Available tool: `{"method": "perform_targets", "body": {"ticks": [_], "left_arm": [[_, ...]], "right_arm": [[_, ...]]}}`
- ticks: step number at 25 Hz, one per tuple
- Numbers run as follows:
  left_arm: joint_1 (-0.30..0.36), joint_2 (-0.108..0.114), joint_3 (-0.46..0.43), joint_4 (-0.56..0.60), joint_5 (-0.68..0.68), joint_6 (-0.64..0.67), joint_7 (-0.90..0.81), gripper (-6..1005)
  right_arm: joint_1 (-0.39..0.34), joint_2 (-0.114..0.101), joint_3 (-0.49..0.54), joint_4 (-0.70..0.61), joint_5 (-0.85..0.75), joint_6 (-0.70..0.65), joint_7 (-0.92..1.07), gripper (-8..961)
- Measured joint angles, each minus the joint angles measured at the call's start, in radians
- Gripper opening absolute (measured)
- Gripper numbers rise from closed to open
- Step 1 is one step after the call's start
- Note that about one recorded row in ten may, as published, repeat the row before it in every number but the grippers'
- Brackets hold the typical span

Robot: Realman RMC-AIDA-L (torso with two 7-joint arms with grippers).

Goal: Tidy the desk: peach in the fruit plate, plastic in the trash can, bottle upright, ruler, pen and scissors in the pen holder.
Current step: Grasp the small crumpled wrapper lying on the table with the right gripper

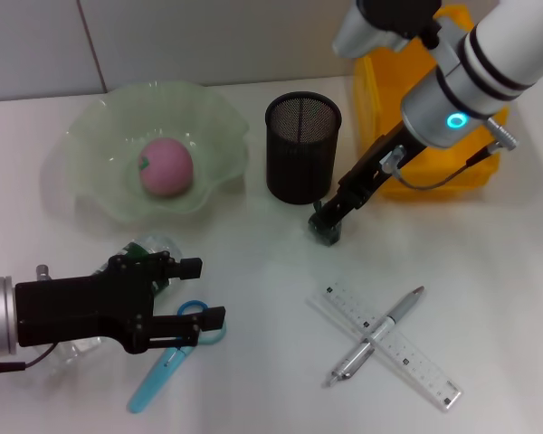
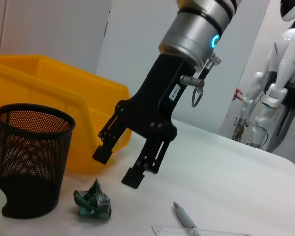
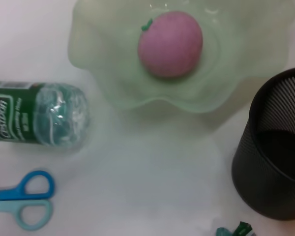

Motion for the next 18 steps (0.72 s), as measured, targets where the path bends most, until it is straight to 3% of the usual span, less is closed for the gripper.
{"method": "perform_targets", "body": {"ticks": [18], "left_arm": [[0.014,0.000,-0.004,0.000,0.000,-0.002,-0.011,797]], "right_arm": [[-0.001,0.007,-0.131,0.122,0.012,0.193,-0.007,814]]}}
